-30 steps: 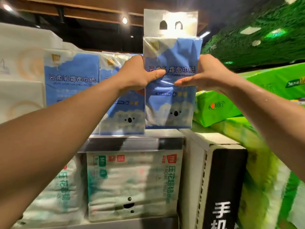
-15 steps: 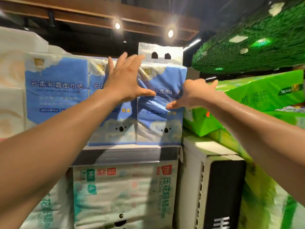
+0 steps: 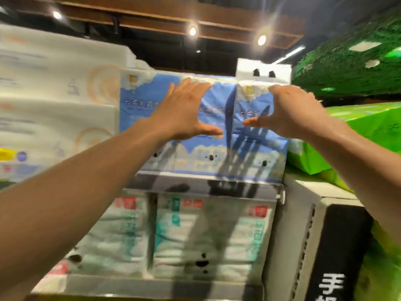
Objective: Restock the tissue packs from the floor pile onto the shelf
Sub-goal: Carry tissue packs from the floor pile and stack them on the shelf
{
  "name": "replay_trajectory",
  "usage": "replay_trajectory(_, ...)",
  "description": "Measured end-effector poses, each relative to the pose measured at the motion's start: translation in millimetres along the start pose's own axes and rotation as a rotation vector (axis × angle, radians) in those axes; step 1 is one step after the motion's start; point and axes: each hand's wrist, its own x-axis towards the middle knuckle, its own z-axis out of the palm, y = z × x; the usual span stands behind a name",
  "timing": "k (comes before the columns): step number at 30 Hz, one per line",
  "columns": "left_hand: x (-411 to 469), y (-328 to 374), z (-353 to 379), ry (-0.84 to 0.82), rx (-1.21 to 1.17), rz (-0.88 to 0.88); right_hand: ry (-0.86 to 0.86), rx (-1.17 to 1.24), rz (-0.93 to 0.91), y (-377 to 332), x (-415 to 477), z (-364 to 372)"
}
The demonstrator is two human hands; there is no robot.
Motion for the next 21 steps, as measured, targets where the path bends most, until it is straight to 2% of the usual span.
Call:
replay_trajectory(4, -70, -33, -42, -0.107, 0.009, -0.046, -0.079, 0.144, -0.120, -82, -35, 10)
replay_trajectory(8, -158, -81, -88, -0.123, -0.009, -0.063, -0.182, 0.251, -0.169, -178, -80, 17)
replay_trajectory(12, -251, -133, -134, -0.275, 0.065, -0.162, -0.282, 0.391, -0.209, -279, -126, 19)
replay_trajectory(16, -338, -184, -179, -0.302, 0.080, -0.226, -0.384, 0.448, -0.262, -372, -162, 26)
replay_trajectory(21, -437, -248, -223, -0.398, 0.122, -0.402, -0.461, 0.539, -0.378, -482, -199, 54)
